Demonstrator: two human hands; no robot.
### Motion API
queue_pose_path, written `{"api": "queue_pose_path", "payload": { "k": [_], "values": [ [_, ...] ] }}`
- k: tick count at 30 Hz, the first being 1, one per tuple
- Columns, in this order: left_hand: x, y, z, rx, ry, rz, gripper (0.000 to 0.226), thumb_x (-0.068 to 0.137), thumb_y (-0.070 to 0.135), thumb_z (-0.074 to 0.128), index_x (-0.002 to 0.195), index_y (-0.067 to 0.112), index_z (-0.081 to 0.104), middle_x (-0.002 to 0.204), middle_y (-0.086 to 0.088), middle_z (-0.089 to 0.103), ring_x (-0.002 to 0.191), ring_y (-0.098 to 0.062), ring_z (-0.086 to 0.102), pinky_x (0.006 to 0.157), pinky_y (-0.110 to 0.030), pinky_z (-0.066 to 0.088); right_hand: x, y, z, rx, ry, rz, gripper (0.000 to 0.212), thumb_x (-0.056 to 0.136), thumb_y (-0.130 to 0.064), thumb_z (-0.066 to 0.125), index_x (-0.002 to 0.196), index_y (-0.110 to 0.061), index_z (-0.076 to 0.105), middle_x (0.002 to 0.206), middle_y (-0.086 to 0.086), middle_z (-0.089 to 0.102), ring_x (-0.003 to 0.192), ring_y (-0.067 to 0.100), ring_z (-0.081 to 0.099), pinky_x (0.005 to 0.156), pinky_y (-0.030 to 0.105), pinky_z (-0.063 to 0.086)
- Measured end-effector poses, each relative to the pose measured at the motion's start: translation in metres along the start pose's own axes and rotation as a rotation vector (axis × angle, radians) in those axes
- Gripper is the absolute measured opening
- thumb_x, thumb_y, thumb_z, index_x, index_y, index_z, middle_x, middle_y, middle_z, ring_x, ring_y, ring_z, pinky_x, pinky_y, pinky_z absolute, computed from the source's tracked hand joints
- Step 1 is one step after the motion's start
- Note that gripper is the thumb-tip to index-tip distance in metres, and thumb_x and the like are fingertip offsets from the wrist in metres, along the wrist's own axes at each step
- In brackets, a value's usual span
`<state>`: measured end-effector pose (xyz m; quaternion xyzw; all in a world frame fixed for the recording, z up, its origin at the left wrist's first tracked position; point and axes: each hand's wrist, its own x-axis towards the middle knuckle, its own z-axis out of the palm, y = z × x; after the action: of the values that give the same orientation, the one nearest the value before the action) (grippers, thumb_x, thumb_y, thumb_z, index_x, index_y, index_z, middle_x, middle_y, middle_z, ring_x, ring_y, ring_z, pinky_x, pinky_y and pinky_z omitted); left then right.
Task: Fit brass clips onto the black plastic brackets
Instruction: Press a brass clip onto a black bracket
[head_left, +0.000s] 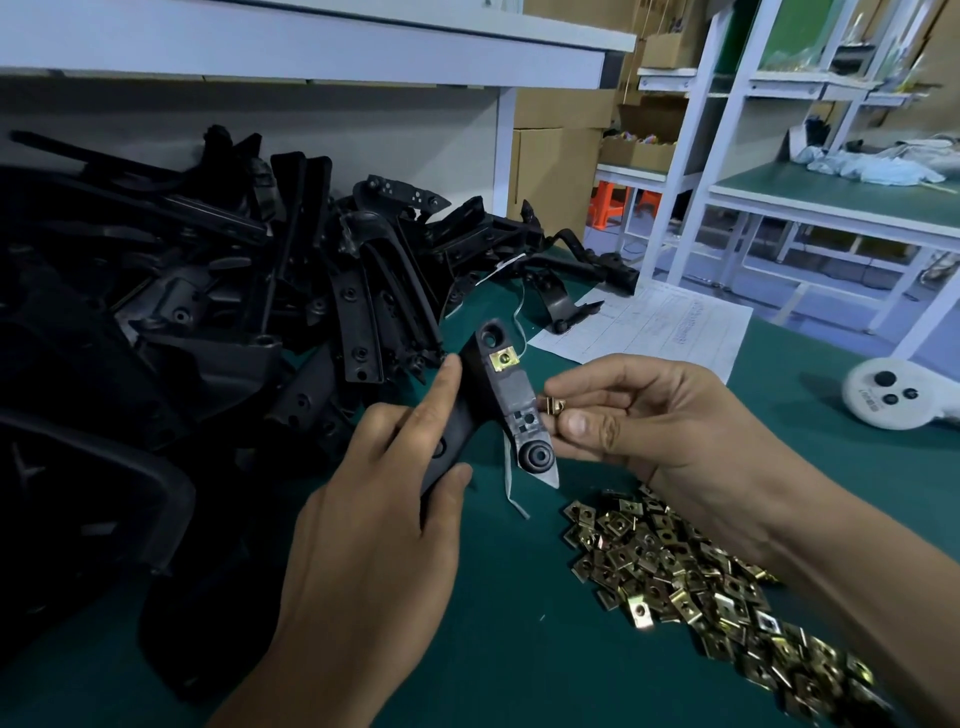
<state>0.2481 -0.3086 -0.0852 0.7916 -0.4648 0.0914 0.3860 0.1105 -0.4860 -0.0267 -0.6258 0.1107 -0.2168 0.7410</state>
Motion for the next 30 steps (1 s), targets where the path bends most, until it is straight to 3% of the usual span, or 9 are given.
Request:
{"api": "queue_pose_path", "payload": {
  "k": [6,12,16,21,26,30],
  "values": [
    [-0.0011,0.0012,-0.0008,-0.021,0.007,0.021,0.075,0.097,0.046,0.053,0.155,0.065,0.010,0.116,0.030,0.045,0.103,0.004,0.051,0.071,-0.017,0.047,-0.0011,-0.0015,0.0032,0.012,0.008,0.005,0.020,0.081,-0.005,0.071,0.099,-0.002,0.080,0.094,0.022,0.078,0.086,0.025,0.079,0.077,0.027,0.063],
    [-0.0015,0.0011,-0.0009,-0.030,0.000,0.019,0.074,0.097,0.047,0.051,0.155,0.066,0.008,0.117,0.031,0.044,0.103,0.005,0.051,0.071,-0.020,0.049,-0.0011,-0.0001,0.0018,-0.052,-0.034,0.033,0.030,0.075,0.001,0.076,0.104,-0.006,0.080,0.104,0.021,0.078,0.095,0.025,0.078,0.082,0.026,0.061],
    [-0.0014,0.0012,-0.0005,-0.026,-0.010,0.016,0.074,0.098,0.047,0.051,0.155,0.066,0.007,0.118,0.032,0.043,0.101,0.003,0.051,0.067,-0.020,0.048,-0.0017,0.0012,0.0039,-0.084,-0.040,0.033,0.029,0.074,0.002,0.075,0.097,-0.013,0.084,0.093,0.012,0.080,0.086,0.017,0.078,0.078,0.023,0.061],
    [-0.0006,0.0001,0.0000,-0.022,-0.015,0.022,0.074,0.097,0.048,0.049,0.155,0.065,0.005,0.120,0.033,0.041,0.105,0.007,0.048,0.072,-0.018,0.047,-0.0013,0.0017,0.0029,-0.058,-0.017,0.046,0.024,0.076,-0.001,0.074,0.095,-0.010,0.084,0.089,0.011,0.079,0.081,0.017,0.078,0.075,0.024,0.062],
    [-0.0008,-0.0003,0.0003,-0.014,-0.016,0.026,0.074,0.098,0.048,0.049,0.154,0.066,0.005,0.121,0.032,0.041,0.107,0.006,0.047,0.072,-0.017,0.047,0.0003,0.0036,0.0024,-0.060,-0.001,0.055,0.026,0.084,-0.008,0.071,0.108,-0.005,0.080,0.103,0.022,0.078,0.089,0.024,0.078,0.076,0.027,0.062],
    [-0.0008,-0.0009,0.0007,-0.013,-0.021,0.023,0.074,0.099,0.048,0.049,0.154,0.067,0.003,0.119,0.032,0.041,0.104,0.005,0.049,0.069,-0.018,0.048,0.0008,0.0044,0.0014,-0.059,-0.006,0.053,0.026,0.092,-0.012,0.065,0.113,-0.004,0.078,0.103,0.019,0.078,0.086,0.021,0.077,0.075,0.025,0.061]
  ]
}}
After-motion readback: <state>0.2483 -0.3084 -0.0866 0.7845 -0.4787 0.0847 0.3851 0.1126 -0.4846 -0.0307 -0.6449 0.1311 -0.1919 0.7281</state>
